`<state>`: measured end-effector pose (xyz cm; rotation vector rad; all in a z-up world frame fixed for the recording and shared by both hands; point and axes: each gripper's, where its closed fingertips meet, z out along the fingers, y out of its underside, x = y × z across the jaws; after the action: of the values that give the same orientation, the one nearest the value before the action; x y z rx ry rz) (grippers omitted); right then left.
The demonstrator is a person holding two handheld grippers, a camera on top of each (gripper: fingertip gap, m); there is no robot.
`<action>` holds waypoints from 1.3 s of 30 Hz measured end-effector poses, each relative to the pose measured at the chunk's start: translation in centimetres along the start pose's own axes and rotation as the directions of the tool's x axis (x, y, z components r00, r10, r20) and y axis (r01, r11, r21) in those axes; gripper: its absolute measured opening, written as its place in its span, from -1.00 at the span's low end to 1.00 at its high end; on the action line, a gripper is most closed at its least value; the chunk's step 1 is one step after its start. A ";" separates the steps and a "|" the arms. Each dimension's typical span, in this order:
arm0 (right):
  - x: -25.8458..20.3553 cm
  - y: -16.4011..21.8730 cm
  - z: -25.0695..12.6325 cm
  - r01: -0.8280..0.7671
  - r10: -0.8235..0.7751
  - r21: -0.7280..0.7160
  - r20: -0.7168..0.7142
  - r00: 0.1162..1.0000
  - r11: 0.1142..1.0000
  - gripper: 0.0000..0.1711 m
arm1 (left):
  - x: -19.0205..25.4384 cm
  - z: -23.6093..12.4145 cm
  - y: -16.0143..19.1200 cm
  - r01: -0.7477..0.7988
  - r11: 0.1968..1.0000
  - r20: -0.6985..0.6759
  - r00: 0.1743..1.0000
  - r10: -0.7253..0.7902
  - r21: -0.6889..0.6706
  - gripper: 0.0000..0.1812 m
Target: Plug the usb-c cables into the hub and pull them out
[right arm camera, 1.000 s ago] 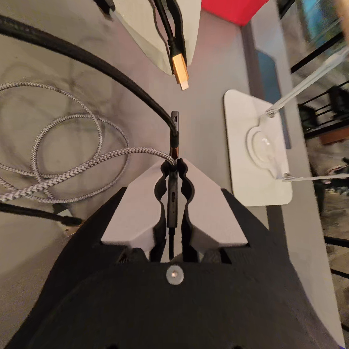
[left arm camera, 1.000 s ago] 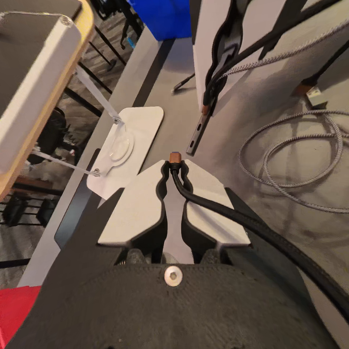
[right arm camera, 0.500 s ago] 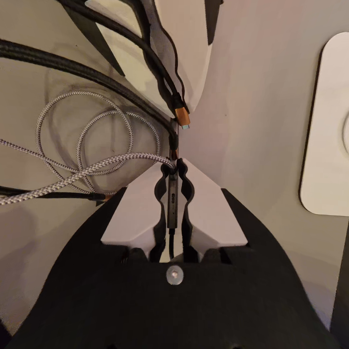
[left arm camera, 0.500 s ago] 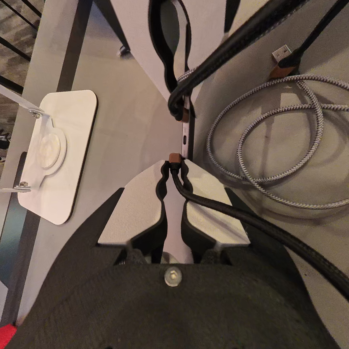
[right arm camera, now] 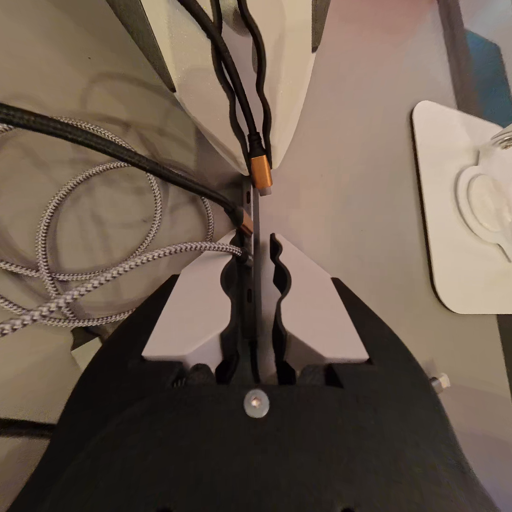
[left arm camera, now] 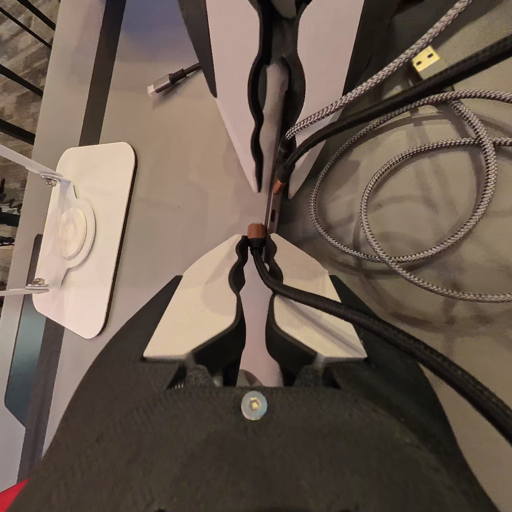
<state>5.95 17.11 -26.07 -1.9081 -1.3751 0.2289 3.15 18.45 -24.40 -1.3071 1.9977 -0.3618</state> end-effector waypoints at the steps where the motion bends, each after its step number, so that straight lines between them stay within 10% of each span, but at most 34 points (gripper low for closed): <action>1: 0.2 -0.1 0.1 0.019 -0.019 0.011 -0.017 1.000 1.000 -0.76 | 0.0 0.0 0.0 0.004 1.000 -0.006 1.000 -0.004 0.002 -0.86; 11: 1.5 -0.7 0.6 0.206 -0.203 -0.002 -0.177 0.963 0.979 -0.92 | -1.6 -0.3 0.3 0.048 0.998 0.047 0.998 -0.049 0.032 -0.86; 22: 10.3 -7.6 -8.3 0.400 -0.439 -0.182 -0.412 0.798 0.898 -0.92 | -11.8 -8.3 -4.8 0.076 0.972 0.299 0.944 -0.143 0.224 -0.87; 28: 13.4 -12.5 -14.9 0.385 -0.378 -0.126 -0.607 0.699 0.914 -0.91 | -15.6 -12.3 -9.9 0.018 0.939 0.387 0.908 -0.159 0.343 -0.86; 39: 16.9 -10.1 -18.1 0.287 -0.431 -0.327 -0.760 0.486 0.900 -0.91 | -15.0 -12.3 -13.2 0.117 0.867 0.329 0.894 -0.304 0.484 -0.86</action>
<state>15.21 24.71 -2.15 -1.4286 -1.0723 -0.9276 7.13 24.04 -1.95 -1.1850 1.3255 -0.5802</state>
